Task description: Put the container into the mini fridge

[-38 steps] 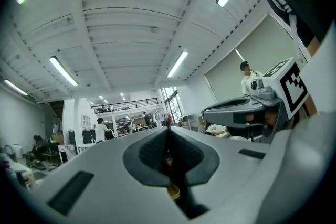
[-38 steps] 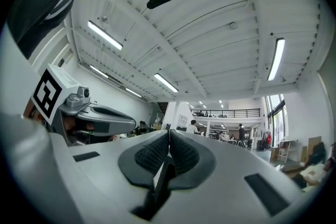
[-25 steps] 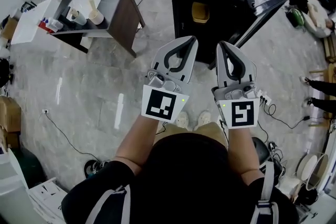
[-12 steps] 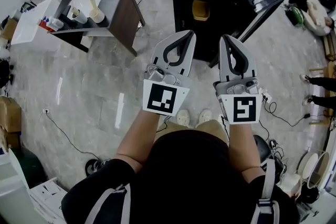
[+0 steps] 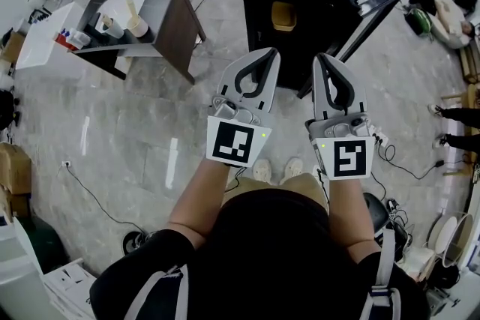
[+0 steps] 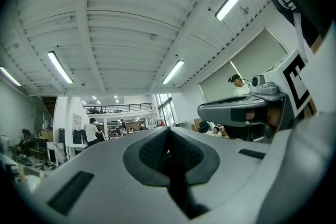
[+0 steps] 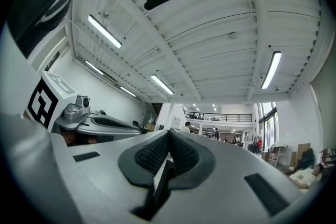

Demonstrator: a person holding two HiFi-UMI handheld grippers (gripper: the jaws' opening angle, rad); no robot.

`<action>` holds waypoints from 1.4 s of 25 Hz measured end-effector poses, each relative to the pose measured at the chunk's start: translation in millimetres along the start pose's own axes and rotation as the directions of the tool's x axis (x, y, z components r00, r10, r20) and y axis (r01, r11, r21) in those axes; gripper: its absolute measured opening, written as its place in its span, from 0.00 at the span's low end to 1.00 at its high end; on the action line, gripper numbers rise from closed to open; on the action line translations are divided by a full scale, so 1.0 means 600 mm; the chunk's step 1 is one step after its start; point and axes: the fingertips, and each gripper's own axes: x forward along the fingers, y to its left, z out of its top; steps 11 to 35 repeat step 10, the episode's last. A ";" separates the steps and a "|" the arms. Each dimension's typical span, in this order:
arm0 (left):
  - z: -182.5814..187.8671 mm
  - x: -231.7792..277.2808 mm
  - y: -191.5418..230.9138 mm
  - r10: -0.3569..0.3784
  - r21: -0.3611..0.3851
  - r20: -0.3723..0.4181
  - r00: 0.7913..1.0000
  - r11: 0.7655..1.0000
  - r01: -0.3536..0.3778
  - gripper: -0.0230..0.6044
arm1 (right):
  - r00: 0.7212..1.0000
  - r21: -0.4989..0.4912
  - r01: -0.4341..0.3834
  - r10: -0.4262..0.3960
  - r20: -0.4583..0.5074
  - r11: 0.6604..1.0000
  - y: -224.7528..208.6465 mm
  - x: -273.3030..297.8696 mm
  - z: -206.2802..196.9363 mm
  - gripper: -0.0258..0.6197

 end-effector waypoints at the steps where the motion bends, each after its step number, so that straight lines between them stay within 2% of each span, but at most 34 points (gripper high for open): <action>1: 0.000 0.000 -0.003 0.000 -0.002 0.001 1.000 1.000 0.000 0.07 | 1.000 0.017 0.010 -0.010 0.010 1.000 -0.002 0.000 0.005 0.10; 7: -0.002 0.000 -0.013 -0.009 -0.003 0.004 1.000 1.000 0.009 0.07 | 0.999 0.037 0.022 -0.023 0.022 0.999 -0.005 -0.006 0.007 0.10; 10: -0.002 -0.001 -0.014 -0.007 0.005 0.004 1.000 1.000 0.007 0.07 | 1.000 -0.004 0.002 -0.002 -0.002 1.000 -0.004 -0.015 -0.006 0.10; 35: -0.002 -0.001 -0.014 -0.007 0.005 0.004 1.000 1.000 0.007 0.07 | 1.000 -0.004 0.002 -0.002 -0.002 1.000 -0.004 -0.015 -0.006 0.10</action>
